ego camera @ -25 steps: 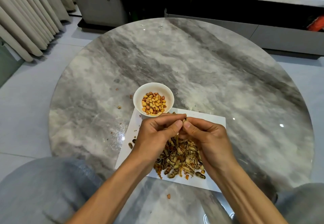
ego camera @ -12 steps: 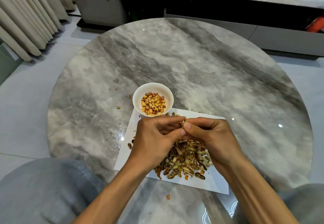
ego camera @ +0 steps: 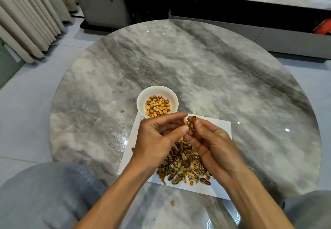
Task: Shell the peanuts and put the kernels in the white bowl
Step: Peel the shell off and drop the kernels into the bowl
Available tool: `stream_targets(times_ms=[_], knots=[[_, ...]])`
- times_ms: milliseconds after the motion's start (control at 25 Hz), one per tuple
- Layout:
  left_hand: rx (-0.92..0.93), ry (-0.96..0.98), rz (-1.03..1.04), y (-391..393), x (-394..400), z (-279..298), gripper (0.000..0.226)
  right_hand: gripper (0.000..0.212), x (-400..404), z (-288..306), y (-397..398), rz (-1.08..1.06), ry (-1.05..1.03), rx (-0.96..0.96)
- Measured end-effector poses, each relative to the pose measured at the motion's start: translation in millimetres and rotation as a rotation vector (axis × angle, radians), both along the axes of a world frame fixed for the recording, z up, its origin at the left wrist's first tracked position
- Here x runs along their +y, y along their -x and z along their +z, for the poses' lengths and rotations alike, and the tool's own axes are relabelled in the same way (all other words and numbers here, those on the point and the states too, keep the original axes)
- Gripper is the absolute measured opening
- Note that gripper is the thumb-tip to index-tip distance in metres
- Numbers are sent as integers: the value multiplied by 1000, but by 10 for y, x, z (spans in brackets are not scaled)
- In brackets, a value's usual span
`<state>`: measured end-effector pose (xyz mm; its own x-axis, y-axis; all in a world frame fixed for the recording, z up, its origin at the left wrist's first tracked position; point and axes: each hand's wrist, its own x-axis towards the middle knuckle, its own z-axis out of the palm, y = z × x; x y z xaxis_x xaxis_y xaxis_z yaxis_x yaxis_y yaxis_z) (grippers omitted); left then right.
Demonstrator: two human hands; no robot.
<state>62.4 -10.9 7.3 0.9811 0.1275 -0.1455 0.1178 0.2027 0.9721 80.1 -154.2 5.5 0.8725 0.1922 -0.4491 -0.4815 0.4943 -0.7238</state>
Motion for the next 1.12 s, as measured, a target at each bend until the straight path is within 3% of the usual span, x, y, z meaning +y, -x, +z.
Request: stream_targets(times_ms=[80, 160, 320, 440, 560, 760, 840, 960, 1120], knots=[[73, 53, 7, 2, -21, -32, 33, 17, -15, -7, -11, -10, -8, 5], [237, 241, 40, 3, -57, -70, 32, 14, -11, -26, 5, -5, 101, -80], [448, 644, 75, -17, -71, -86, 33, 13, 7, -88, 54, 125, 838, -615], [475, 739, 83, -6, -67, -62, 30, 14, -1, -141, 65, 185, 1118, -896], [493, 685, 72, -2, -63, -71, 30, 15, -32, -135, 64, 164, 1018, -807], [557, 608, 77, 0, -48, -90, 32, 9, -42, -83, 35, 109, 648, -307], [566, 614, 65, 4, -52, -67, 31, 6, -54, -71, 24, 78, 546, -209], [569, 649, 70, 3, -47, -51, 28, 7, -72, -56, 20, 96, 564, -262], [559, 641, 48, 11, -62, -34, 26, 18, -88, -89, 34, 94, 945, -596]])
